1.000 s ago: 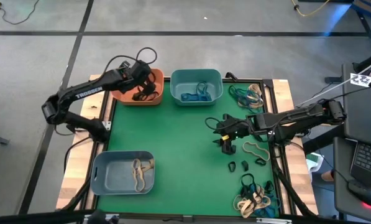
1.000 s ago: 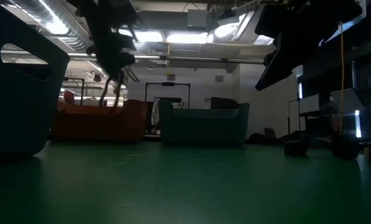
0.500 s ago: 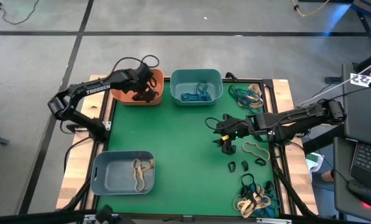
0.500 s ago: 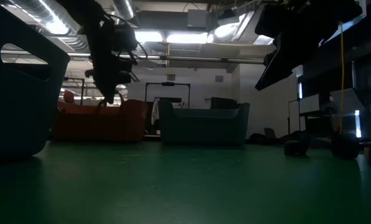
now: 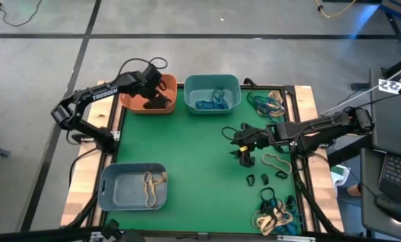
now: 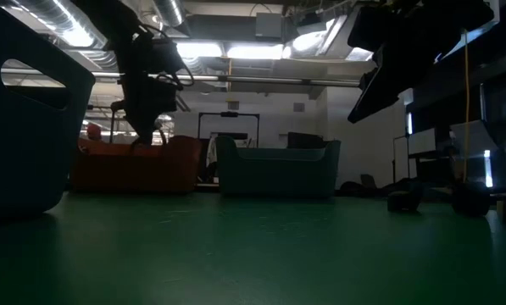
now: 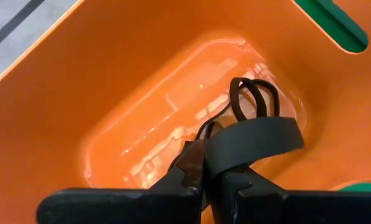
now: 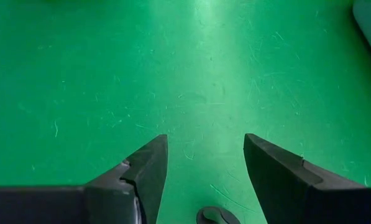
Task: Sort rubber bands into baskets
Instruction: Put the black rubber band into the orange bin, then put the small black rubber band into the orange bin
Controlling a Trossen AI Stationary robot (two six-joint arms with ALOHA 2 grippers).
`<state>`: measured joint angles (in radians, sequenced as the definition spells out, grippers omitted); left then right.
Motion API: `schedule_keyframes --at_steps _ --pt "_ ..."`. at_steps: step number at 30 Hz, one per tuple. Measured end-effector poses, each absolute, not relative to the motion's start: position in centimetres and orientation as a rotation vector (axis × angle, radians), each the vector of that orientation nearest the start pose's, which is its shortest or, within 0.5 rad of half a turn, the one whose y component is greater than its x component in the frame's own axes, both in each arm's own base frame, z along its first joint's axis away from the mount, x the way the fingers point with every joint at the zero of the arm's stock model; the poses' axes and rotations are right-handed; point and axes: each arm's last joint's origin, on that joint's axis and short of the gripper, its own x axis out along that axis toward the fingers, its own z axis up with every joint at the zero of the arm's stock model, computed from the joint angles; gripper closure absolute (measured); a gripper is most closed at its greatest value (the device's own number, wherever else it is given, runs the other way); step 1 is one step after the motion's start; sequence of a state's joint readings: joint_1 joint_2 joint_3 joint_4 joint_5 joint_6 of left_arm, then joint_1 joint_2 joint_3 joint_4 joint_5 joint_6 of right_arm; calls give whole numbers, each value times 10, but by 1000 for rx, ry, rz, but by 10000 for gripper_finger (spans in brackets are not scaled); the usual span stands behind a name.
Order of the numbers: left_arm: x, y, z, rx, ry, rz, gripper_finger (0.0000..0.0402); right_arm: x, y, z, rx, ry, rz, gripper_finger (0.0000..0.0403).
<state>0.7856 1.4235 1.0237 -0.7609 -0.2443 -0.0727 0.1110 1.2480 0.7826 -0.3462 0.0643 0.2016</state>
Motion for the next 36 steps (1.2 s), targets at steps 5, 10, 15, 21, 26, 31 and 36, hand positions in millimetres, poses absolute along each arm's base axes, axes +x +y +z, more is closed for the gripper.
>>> schedule_keyframes --at_steps 5,10,15,21,26,31,36 --pt "185 195 237 -381 1134 951 394 247 26 227 119 809 -38 192" --pt "185 195 237 -366 1142 940 394 247 26 227 119 809 -38 192" --pt "184 194 236 -383 1147 948 391 247 26 227 119 809 -38 192" --pt "180 190 234 -397 1211 935 336 247 26 227 119 809 -37 192" --pt "178 189 250 -400 1264 919 277 247 26 227 120 809 -37 192" --pt "175 186 276 -415 1321 906 251 247 26 228 122 808 -38 192" --pt "175 183 299 -423 1313 889 247 247 26 228 122 808 -38 192"
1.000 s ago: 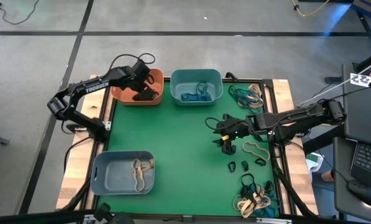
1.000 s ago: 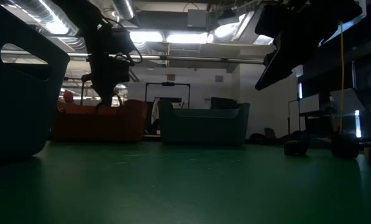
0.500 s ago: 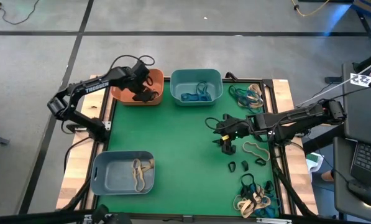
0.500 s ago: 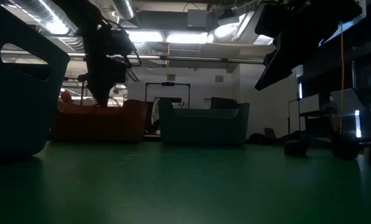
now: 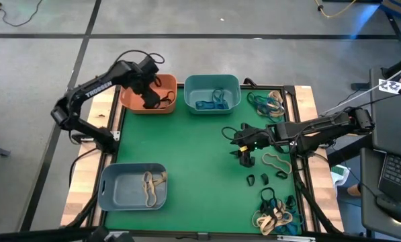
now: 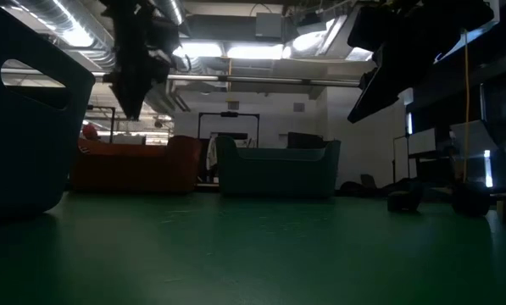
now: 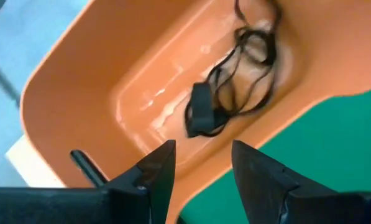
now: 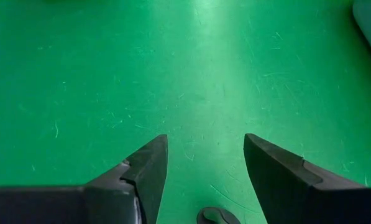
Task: Sort rubber bands into baskets
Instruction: Put the small black rubber band into the orange bin
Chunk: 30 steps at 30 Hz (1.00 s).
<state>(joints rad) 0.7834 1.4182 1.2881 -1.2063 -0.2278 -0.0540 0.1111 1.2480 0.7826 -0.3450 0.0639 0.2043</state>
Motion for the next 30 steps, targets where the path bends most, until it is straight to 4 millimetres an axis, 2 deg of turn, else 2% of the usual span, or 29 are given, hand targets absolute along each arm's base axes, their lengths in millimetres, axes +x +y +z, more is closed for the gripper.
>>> schedule_keyframes --at_steps 9,17,24,30 --pt "190 158 324 -367 1150 751 247 247 26 228 122 808 -38 192" --pt "226 120 334 -245 998 598 246 248 24 229 97 785 -100 192" --pt "260 78 327 -180 846 444 246 245 25 225 105 844 -70 192" --pt "277 45 311 -151 744 327 246 236 25 218 117 967 -26 192"
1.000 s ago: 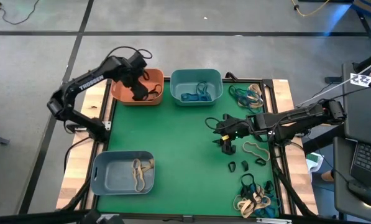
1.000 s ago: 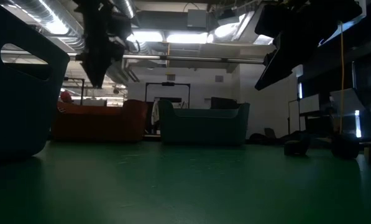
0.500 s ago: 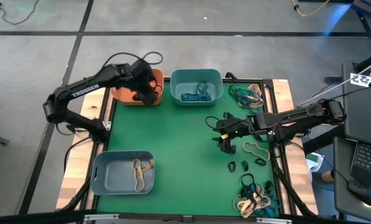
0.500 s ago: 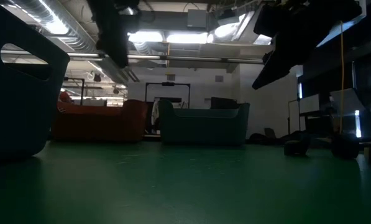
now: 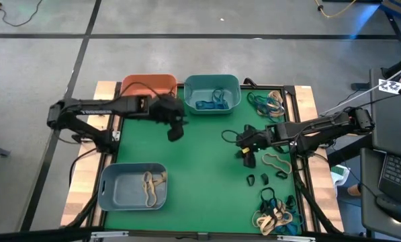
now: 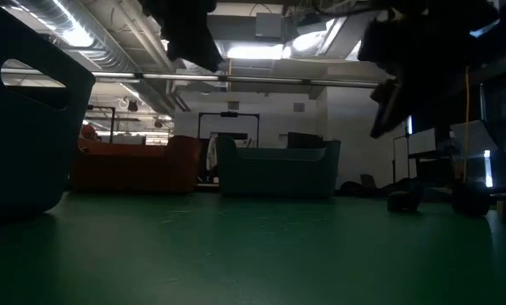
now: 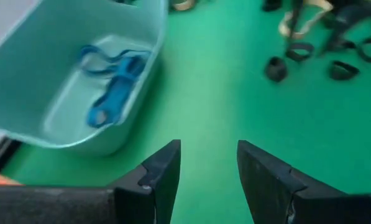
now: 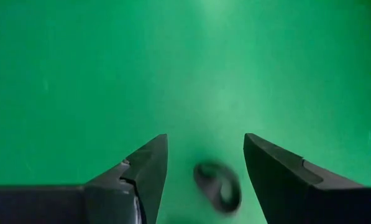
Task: Sort rubber bands into baskets
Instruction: Put the small black rubber band into the orange bin
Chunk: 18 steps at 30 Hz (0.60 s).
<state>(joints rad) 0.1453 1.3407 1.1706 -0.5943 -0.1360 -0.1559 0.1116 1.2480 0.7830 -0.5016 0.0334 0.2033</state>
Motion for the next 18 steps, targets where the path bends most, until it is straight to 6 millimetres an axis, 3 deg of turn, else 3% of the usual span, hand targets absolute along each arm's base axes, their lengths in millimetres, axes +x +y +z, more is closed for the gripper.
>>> schedule_keyframes --at_steps 4,12,18 --pt "285 28 302 -144 709 274 247 229 25 210 103 1054 -33 192" --pt "302 11 272 -121 608 206 247 219 23 173 92 1187 -53 192" --pt "319 1 247 -141 560 179 247 223 24 156 86 1168 -57 192"
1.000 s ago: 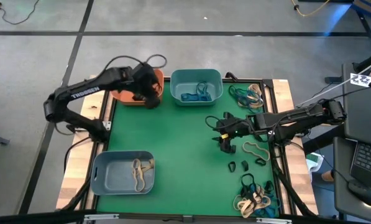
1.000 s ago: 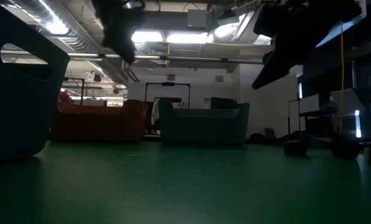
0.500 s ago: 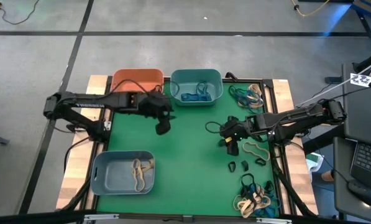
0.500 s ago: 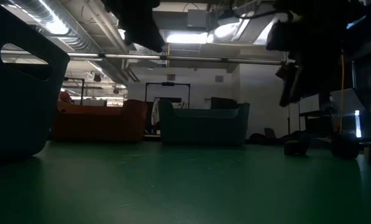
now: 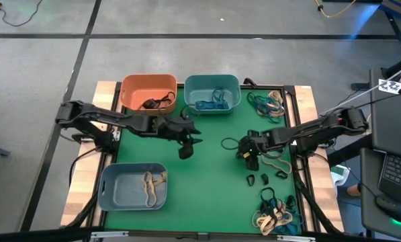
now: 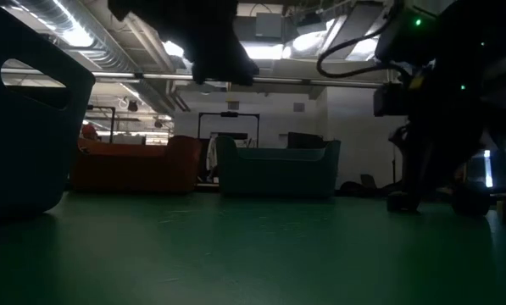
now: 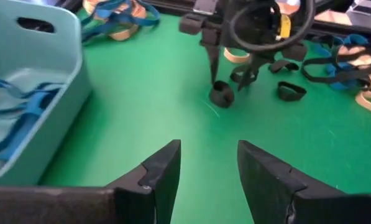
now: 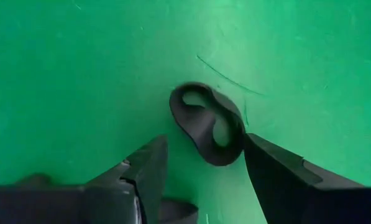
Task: Sort rubber bands into baskets
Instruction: Put the small black rubber band into the orange bin
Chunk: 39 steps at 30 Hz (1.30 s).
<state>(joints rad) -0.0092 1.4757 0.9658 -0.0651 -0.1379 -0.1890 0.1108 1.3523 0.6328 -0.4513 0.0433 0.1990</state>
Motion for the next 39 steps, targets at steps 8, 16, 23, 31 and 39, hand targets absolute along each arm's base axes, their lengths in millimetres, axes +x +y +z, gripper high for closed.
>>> schedule_keyframes --at_steps 8,16,23,31,39 --pt "347 -18 207 -152 571 136 247 227 23 151 72 1172 -81 290" --pt "374 -32 167 -155 497 96 247 229 23 153 49 1138 -83 382" --pt "385 -32 144 -180 453 98 247 242 23 166 56 1041 -131 396" --pt "390 -33 137 -142 412 86 247 257 24 179 78 873 -137 399" --pt "391 -28 137 -151 390 103 247 263 25 185 123 789 -138 397"
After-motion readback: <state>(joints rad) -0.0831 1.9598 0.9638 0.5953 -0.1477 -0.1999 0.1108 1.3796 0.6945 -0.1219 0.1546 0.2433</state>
